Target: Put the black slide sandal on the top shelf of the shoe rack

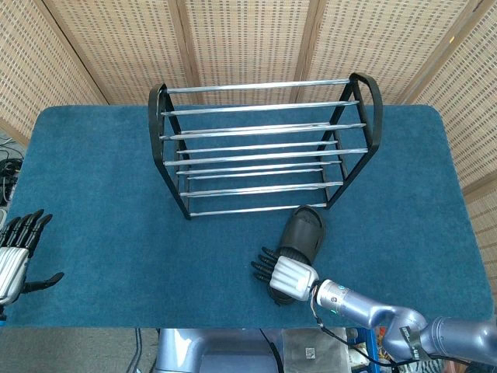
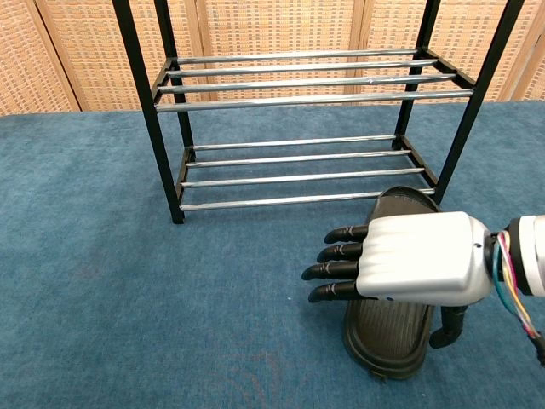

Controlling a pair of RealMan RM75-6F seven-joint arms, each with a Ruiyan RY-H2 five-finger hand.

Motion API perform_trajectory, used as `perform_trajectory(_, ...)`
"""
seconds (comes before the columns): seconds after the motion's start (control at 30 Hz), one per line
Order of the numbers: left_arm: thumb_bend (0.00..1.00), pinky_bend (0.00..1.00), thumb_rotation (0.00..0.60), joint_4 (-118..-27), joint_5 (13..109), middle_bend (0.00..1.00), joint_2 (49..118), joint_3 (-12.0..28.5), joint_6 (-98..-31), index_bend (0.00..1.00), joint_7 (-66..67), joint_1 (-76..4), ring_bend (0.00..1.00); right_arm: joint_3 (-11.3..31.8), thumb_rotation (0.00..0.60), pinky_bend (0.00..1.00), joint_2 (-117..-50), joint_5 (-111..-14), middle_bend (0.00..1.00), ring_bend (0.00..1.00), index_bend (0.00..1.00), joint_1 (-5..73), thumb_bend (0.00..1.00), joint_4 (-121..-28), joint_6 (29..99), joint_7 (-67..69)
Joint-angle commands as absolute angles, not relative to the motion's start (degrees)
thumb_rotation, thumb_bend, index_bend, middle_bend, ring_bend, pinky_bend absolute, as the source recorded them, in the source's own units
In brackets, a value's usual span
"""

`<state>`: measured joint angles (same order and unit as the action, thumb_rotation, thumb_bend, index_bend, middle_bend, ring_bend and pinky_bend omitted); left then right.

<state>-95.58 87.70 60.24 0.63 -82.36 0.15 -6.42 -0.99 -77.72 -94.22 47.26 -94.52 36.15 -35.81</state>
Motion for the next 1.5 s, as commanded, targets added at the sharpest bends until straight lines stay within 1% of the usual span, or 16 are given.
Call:
perform_trajectory(0.03,0.0,0.0,0.6,-95.55,87.46,0.0,60.35,0.72,-82.23,0.0,0.34,-6.49,0.0,-2.27,0.6,0.0,-79.01,-97.02,0.0,0.0,0.0,48.15,0.0,-91.9,37.34,-33.98)
perform_trajectory(0.27,0.0,0.0,0.6,-95.61,87.07,0.0,60.56,0.76,-81.62,0.0,0.89,-6.79,0.0,-4.92,0.6,0.0,-80.46,-102.46,0.0,0.0,0.0,49.32,0.0,-86.39,40.11,-29.49)
perform_trajectory(0.53,0.0,0.0,0.6,-95.74,86.76,0.0,60.74,0.8,-81.23,0.0,1.3,-7.02,0.0,-7.65,0.6,0.0,-81.42,-105.97,0.0,0.0,0.0,50.41,0.0,-82.26,42.06,-24.71)
perform_trajectory(0.57,0.0,0.0,0.6,-95.76,86.74,0.0,60.77,0.8,-81.19,0.0,1.37,-7.05,0.0,-7.89,0.6,0.0,-81.56,-106.3,0.0,0.0,0.0,50.49,0.0,-81.9,42.35,-24.26)
perform_trajectory(0.6,0.0,0.0,0.6,-95.82,86.74,0.0,60.78,0.81,-81.15,0.0,1.45,-7.09,0.0,-8.16,0.6,0.02,-81.73,-106.68,0.01,0.0,0.01,50.56,0.0,-81.51,42.7,-23.73)
perform_trajectory(0.67,0.0,0.0,0.6,-95.79,86.62,0.0,60.84,0.82,-81.07,0.0,1.56,-7.13,0.0,-8.76,0.6,0.11,-82.1,-107.39,0.05,0.0,0.04,50.64,0.04,-80.69,43.56,-22.29)
perform_trajectory(0.7,0.0,0.0,0.6,-95.85,86.59,0.0,60.85,0.83,-81.03,0.0,1.58,-7.16,0.0,-9.19,0.6,0.16,-82.32,-107.91,0.09,0.02,0.08,50.7,0.09,-80.07,44.08,-21.47)
perform_trajectory(0.77,0.0,0.0,0.6,-95.9,86.5,0.0,60.84,0.84,-80.94,0.0,1.6,-7.21,0.0,-9.83,0.6,0.21,-82.74,-108.89,0.15,0.07,0.13,50.71,0.17,-79.12,45.33,-20.15)
perform_trajectory(0.8,0.0,0.0,0.6,-95.91,86.48,0.0,60.83,0.84,-80.91,0.0,1.58,-7.23,0.0,-10.19,0.6,0.25,-82.99,-109.43,0.21,0.14,0.21,50.71,0.25,-78.59,46.19,-19.12)
perform_trajectory(0.83,0.0,0.0,0.6,-95.9,86.46,0.0,60.81,0.83,-80.88,0.0,1.53,-7.24,0.0,-10.45,0.6,0.28,-83.16,-109.85,0.26,0.19,0.26,50.68,0.31,-78.2,46.98,-18.29)
perform_trajectory(0.9,0.0,0.0,0.6,-95.91,86.45,0.0,60.79,0.83,-80.85,0.0,1.45,-7.26,0.0,-10.94,0.6,0.37,-83.3,-110.67,0.41,0.32,0.42,50.66,0.48,-77.49,48.23,-17.15)
perform_trajectory(0.97,0.0,0.0,0.6,-95.93,86.45,0.0,60.74,0.82,-80.83,0.0,1.39,-7.28,0.0,-11.51,0.6,0.41,-83.25,-111.66,0.48,0.39,0.5,50.61,0.58,-76.81,49.78,-16.01)
perform_trajectory(1.03,0.0,0.0,0.6,-95.94,86.47,0.0,60.64,0.82,-80.89,0.0,1.17,-7.27,0.0,-12.03,0.6,0.44,-82.75,-112.57,0.51,0.42,0.53,50.24,0.64,-76.62,52.05,-14.93)
perform_trajectory(1.13,0.0,0.0,0.6,-95.85,86.53,0.0,60.56,0.82,-81.03,0.0,0.85,-7.22,0.0,-12.59,0.6,0.44,-81.9,-114.1,0.53,0.43,0.55,49.77,0.66,-76.69,54.91,-14.8)
perform_trajectory(1.33,0.0,0.0,0.6,-95.95,86.79,0.0,60.3,0.77,-81.26,0.0,0.37,-7.18,0.0,-13.56,0.6,0.45,-78.98,-117.62,0.53,0.43,0.55,48.43,0.66,-78.39,60.61,-17.72)
perform_trajectory(1.5,0.0,0.0,0.6,-95.86,87.42,0.0,60.21,0.54,-81.84,0.0,0.13,-6.93,0.0,-14.74,0.6,0.45,-74.37,-121.66,0.53,0.43,0.55,47.34,0.66,-82.1,65.53,-21.84)
